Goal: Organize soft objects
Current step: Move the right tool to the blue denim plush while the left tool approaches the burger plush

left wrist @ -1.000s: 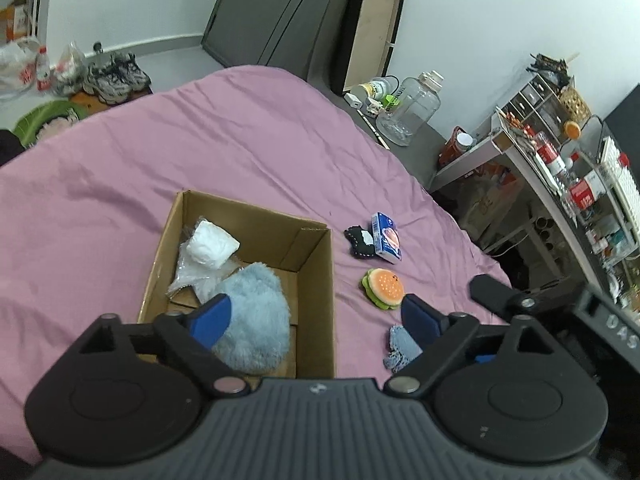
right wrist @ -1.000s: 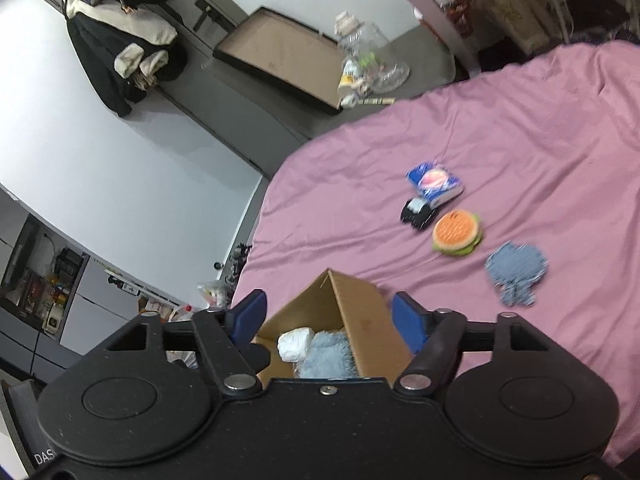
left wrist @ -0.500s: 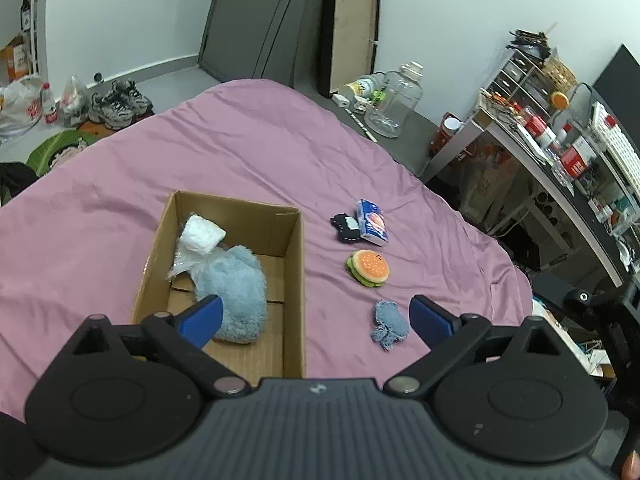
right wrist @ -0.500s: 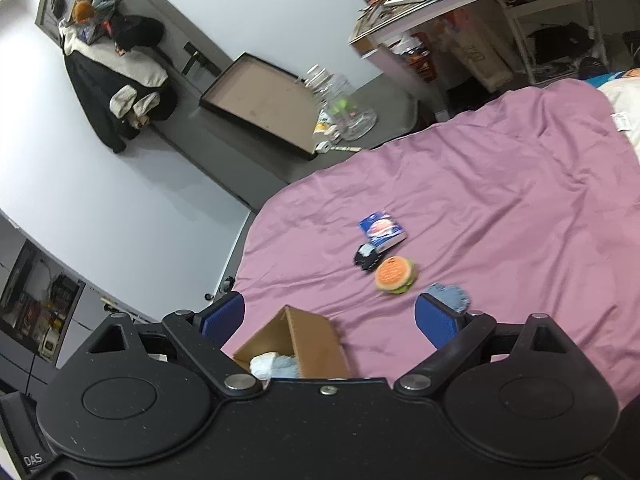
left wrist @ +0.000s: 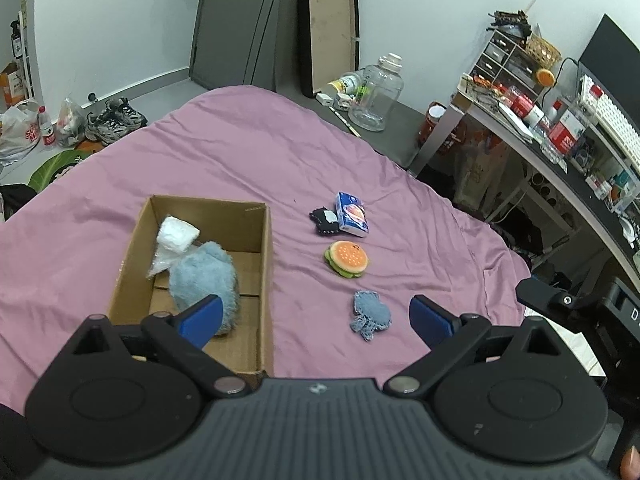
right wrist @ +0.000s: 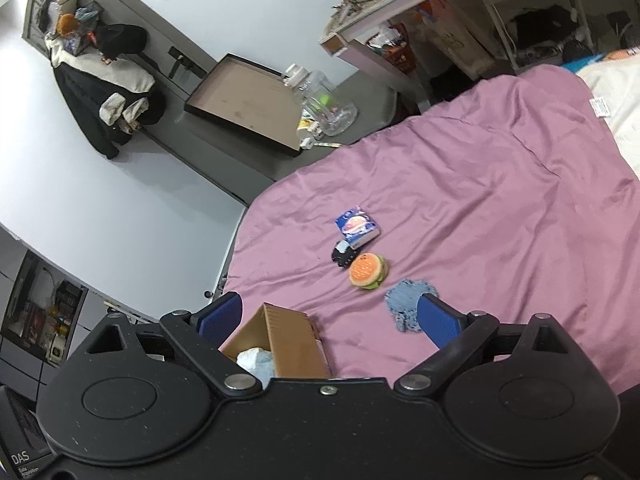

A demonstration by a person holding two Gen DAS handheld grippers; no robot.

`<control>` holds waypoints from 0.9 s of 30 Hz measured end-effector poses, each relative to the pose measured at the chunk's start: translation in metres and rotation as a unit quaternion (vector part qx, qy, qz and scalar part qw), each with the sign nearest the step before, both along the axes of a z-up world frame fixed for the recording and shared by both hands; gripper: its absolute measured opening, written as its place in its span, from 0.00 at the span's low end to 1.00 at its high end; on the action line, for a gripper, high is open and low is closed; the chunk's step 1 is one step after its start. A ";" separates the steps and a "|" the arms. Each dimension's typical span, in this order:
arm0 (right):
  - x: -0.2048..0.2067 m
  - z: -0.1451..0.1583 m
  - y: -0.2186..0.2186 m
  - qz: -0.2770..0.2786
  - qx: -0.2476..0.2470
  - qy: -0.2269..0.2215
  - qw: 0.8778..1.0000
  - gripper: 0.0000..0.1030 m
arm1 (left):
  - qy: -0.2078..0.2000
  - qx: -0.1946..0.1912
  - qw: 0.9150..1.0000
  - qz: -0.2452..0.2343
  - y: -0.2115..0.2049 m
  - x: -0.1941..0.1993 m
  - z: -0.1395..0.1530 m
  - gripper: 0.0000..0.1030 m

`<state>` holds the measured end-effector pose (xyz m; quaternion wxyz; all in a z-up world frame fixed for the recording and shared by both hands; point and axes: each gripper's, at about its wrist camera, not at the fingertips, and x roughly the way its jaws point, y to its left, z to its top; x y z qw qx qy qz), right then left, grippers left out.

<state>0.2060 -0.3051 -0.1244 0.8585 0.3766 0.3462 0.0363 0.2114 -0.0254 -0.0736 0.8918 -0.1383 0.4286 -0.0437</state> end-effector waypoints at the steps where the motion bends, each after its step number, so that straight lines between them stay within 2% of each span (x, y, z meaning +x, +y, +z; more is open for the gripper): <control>1: 0.001 -0.003 -0.002 -0.002 -0.001 0.003 1.000 0.93 | 0.001 0.003 1.000 0.000 -0.003 0.001 -0.001 0.96; 9: 0.011 -0.025 -0.011 -0.006 -0.005 0.034 0.999 0.94 | 0.006 0.032 0.999 0.016 -0.019 0.014 -0.010 0.96; 19: 0.030 -0.058 -0.016 0.007 0.004 0.048 0.999 0.94 | 0.016 0.052 0.998 0.019 -0.041 0.040 -0.032 0.96; 27: 0.052 -0.082 -0.015 0.012 -0.002 0.063 0.998 0.88 | 0.029 0.061 0.997 0.022 -0.053 0.071 -0.050 0.96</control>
